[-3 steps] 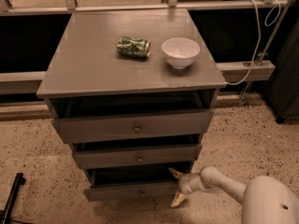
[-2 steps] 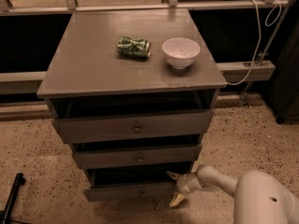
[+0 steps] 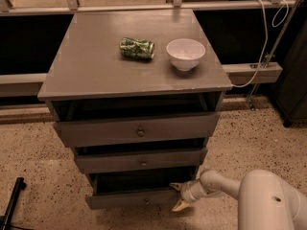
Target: Open bottom drawer
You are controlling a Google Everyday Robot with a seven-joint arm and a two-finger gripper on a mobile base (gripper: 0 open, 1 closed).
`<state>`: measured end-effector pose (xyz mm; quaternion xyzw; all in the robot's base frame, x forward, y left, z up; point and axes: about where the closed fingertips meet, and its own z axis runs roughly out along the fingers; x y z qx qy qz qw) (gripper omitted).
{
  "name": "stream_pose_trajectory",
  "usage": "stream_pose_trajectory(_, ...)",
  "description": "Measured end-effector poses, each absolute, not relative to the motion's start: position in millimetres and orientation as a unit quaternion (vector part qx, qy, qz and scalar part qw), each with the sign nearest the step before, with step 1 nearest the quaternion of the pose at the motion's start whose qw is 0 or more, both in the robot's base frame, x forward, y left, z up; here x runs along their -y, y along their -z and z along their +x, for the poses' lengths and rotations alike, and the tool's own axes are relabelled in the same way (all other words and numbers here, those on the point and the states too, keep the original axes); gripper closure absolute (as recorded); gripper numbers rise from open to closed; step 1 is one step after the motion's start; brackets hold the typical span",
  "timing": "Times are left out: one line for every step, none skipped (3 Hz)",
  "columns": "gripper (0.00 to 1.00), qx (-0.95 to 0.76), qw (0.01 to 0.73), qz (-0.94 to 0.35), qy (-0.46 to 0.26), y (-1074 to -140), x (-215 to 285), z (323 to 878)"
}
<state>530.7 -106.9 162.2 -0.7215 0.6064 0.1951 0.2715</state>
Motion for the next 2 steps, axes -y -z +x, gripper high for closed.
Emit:
stream_pose_trajectory(0.30,-0.606,0.280,-0.709,-0.225,-167.3,109.8,499.8)
stream_pose_trajectory(0.28,-0.598,0.300,-0.700,-0.253,-185.4,112.8,458.7)
